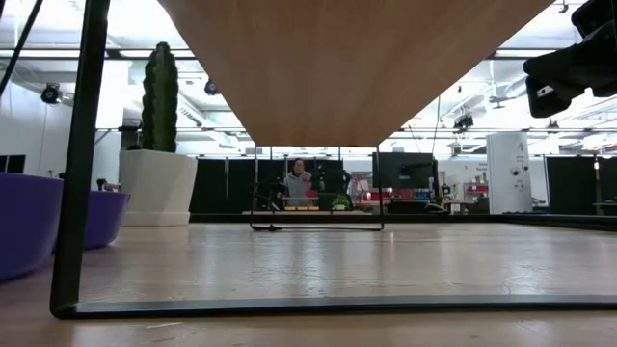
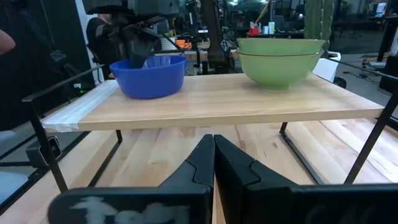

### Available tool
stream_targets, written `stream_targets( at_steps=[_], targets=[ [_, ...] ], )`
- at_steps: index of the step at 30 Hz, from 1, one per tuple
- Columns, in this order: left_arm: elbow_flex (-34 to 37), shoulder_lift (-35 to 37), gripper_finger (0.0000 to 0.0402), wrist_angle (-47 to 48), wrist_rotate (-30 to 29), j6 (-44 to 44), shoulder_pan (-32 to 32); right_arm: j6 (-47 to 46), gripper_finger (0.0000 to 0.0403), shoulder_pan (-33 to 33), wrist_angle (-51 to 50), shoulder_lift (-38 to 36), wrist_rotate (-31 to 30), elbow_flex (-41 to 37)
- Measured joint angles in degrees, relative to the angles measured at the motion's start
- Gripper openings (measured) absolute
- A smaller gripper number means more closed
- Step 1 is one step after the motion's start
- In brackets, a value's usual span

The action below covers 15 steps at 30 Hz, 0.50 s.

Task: Pick & Place Mini bowls
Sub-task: Put the top blue bowl on the shelf, then stack the top blue bowl on top of the blue bowl on the shelf

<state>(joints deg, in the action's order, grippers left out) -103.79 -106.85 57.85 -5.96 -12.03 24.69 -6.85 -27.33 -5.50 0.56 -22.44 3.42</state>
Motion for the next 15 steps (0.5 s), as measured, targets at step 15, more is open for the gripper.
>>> stream_targets(
  at_steps=[15],
  targets=[
    [-8.56, 0.17, 0.0064, 8.06, -1.88, 4.69, 0.45, -0.02, 0.0009, 0.0, 0.0, 0.0, 0.0, -0.02]
  ],
)
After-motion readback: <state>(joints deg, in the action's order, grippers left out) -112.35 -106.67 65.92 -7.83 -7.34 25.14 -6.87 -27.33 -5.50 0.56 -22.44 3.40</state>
